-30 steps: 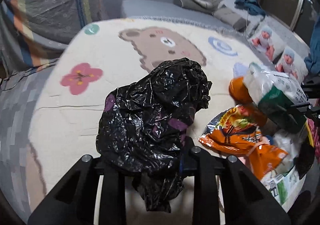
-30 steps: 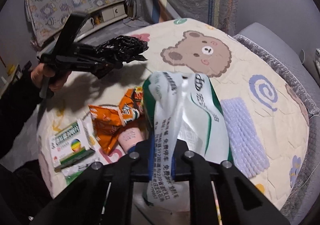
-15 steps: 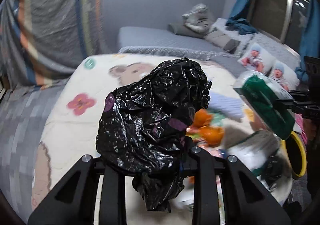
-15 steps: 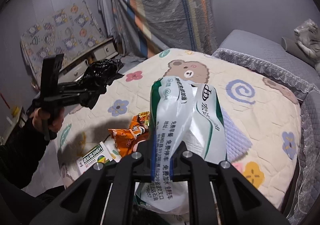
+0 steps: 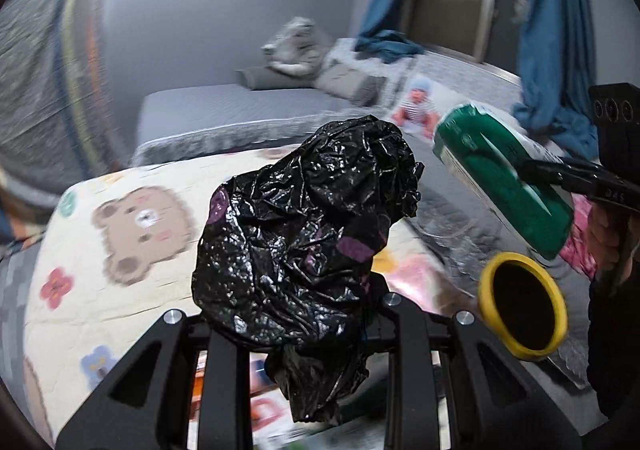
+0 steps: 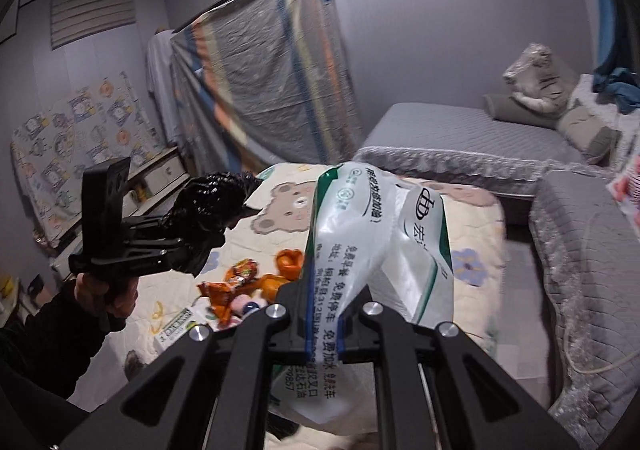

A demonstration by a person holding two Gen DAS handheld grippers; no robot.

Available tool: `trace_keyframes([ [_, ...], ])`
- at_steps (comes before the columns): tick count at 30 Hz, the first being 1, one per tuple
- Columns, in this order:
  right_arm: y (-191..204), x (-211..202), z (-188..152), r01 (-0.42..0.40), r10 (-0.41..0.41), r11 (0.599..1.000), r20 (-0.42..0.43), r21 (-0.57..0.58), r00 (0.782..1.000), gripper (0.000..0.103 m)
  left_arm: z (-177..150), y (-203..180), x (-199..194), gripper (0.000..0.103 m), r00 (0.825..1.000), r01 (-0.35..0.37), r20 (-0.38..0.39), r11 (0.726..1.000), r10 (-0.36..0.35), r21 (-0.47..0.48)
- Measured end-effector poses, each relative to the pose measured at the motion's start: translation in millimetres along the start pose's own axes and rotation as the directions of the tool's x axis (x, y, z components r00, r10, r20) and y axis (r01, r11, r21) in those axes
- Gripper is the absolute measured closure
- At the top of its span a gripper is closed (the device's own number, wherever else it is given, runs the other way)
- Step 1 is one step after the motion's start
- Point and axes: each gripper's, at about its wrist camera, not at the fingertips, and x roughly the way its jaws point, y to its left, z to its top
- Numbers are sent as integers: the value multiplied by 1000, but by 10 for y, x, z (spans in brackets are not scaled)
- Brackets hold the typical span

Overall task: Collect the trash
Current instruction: 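Carry the bag and wipe pack with both tools over the yellow-rimmed bin, then open both tools to drop the bag and wipe pack into the bin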

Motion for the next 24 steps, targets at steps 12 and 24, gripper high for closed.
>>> trace_keyframes([
  [12,-823,-783,-1176,325,-325,904,-49,276,944,97,32,-1625,845,79,958,280,-103,950,-267,136],
  [24,-1265,-944,-2431,420,-375,771,-192,478,907,96,-360,-2739,1762,79,897,397,-280,902,-342,169],
])
